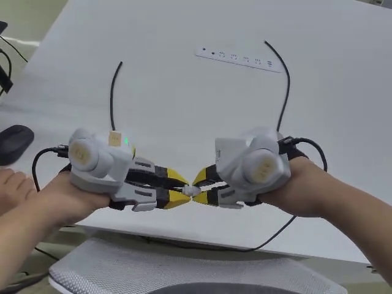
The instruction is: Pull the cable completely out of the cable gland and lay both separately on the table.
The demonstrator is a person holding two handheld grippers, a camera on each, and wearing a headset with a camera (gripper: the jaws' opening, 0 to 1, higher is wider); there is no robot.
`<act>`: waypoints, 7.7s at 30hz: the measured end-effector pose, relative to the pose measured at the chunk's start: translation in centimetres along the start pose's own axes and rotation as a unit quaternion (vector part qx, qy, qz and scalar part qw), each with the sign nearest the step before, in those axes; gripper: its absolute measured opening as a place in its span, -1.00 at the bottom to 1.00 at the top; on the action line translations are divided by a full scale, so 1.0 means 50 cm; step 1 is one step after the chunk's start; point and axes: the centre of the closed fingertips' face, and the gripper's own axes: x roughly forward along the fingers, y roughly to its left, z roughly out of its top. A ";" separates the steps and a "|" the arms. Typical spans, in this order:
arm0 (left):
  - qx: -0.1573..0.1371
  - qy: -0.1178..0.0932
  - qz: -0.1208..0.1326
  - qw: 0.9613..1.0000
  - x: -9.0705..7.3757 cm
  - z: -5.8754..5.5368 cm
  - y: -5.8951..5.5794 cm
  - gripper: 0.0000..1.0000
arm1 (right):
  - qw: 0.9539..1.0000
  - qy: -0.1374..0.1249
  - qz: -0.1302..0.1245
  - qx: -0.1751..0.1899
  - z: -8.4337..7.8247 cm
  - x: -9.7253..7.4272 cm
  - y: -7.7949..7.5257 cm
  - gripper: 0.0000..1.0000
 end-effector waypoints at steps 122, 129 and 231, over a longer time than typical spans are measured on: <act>0.089 0.018 -0.034 0.995 0.006 0.057 -0.035 -0.69 | 0.764 -0.238 0.297 0.520 0.020 -0.080 0.011 -0.65; 0.107 0.023 -0.041 0.993 0.005 0.063 -0.048 -0.69 | 0.726 -0.238 0.325 0.557 0.025 -0.079 0.016 -0.63; 0.046 0.009 -0.007 0.999 0.008 0.061 -0.013 -0.70 | 0.949 -0.056 -0.244 0.194 -0.040 -0.069 -0.024 -1.00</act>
